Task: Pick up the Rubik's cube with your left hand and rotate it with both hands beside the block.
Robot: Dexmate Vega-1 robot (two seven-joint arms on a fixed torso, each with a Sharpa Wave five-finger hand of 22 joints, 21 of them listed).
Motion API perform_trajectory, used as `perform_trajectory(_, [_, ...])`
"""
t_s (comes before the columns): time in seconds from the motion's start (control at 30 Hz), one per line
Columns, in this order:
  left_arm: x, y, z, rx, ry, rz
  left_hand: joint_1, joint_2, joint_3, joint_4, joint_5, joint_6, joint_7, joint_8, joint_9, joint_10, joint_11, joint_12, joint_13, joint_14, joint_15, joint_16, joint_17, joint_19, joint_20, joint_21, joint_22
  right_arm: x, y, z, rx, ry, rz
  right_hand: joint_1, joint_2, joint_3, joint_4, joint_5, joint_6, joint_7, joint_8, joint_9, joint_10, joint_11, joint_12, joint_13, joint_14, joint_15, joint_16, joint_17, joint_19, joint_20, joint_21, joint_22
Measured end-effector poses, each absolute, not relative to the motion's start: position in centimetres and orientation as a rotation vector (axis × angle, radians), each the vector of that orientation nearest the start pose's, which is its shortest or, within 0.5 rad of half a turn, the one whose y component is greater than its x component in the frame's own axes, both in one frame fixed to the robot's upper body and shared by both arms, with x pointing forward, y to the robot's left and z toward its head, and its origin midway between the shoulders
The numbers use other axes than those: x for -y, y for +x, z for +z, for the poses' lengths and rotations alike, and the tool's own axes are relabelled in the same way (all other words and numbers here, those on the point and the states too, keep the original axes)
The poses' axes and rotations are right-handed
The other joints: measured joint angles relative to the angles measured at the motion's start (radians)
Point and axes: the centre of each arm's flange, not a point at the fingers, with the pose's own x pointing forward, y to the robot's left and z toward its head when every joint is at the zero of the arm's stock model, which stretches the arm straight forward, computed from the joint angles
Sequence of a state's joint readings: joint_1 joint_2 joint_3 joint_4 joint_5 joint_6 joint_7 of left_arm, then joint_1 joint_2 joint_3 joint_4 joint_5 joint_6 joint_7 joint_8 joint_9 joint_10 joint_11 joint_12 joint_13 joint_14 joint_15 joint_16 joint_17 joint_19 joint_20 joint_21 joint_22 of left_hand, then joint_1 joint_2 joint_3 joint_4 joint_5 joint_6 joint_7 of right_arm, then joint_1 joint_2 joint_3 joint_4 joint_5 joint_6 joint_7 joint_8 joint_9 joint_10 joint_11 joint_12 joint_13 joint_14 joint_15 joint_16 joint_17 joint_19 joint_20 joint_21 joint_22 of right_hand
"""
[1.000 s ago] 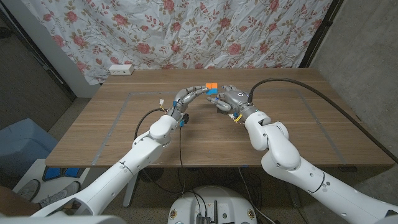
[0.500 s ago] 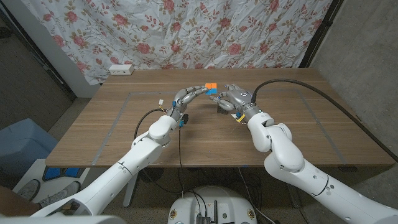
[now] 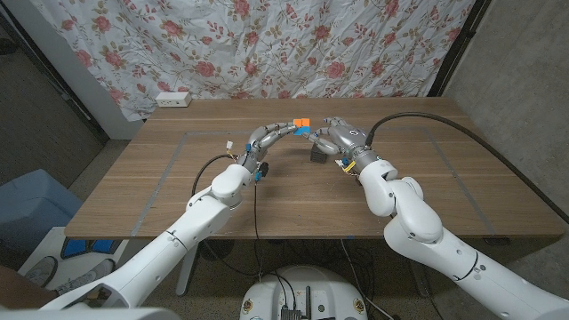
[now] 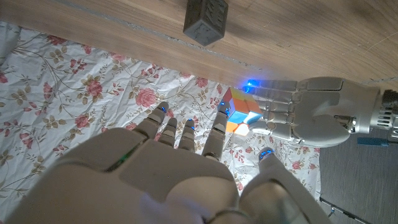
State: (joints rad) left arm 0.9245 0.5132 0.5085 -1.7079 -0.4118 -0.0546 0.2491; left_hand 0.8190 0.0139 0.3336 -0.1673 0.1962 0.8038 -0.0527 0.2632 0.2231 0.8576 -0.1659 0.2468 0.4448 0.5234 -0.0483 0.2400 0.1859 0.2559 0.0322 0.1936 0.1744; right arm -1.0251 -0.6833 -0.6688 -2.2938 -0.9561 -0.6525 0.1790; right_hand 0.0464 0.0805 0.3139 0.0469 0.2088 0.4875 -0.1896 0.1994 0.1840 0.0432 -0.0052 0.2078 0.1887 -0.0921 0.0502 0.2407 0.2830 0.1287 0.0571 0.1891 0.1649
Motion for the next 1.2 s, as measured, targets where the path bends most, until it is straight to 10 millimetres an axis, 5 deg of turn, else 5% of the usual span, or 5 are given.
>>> perform_trajectory(0.33, [-16.7, 59.3, -1.7, 0.604, 0.152, -0.237, 0.0, 0.0, -0.002, -0.001, 0.0, -0.001, 0.002, -0.001, 0.0, 0.0, 0.0, -0.007, -0.005, 0.0, 0.0, -0.004, 0.0, 0.0, 0.0, 0.0, 0.0, 11.8, 47.3, -0.5, 0.645, -1.37, -0.086, 0.0, 0.0, 0.003, -0.003, 0.0, 0.0, 0.0, -0.004, 0.0, 0.016, 0.002, 0.0, 0.0, 0.012, -0.002, 0.006, 0.0, 0.025, -0.011, 0.008, 0.0])
perform_trajectory(0.37, [-16.5, 59.3, -1.8, 0.591, 0.165, -0.253, 0.0, 0.0, -0.002, -0.001, 0.0, -0.001, 0.002, -0.001, 0.0, 0.0, 0.0, -0.007, -0.005, 0.0, 0.0, -0.004, 0.0, 0.0, 0.0, 0.0, 0.0, 13.1, 47.3, 0.1, 0.643, -1.377, -0.117, 0.0, 0.0, 0.003, -0.003, 0.0, 0.004, 0.004, -0.004, 0.0, 0.016, 0.002, 0.0, 0.0, 0.013, -0.002, 0.006, 0.0, 0.025, -0.011, 0.008, 0.0])
perform_trajectory(1.2, [-18.1, 58.7, -0.1, 0.609, 0.337, -0.234, 0.0, 0.0, 0.005, 0.0, -0.003, -0.007, 0.007, -0.01, 0.0, 0.002, 0.002, -0.015, -0.007, 0.0, 0.0, -0.004, 0.0, -0.005, 0.005, 0.0, 0.0, 15.2, 48.1, 0.7, 0.683, -1.184, -0.112, 0.0, 0.0, 0.003, -0.003, 0.0, -0.06, 0.023, -0.022, 0.0, 0.021, 0.004, 0.0, 0.0, 0.025, -0.007, 0.006, -0.004, 0.082, -0.032, 0.015, 0.0])
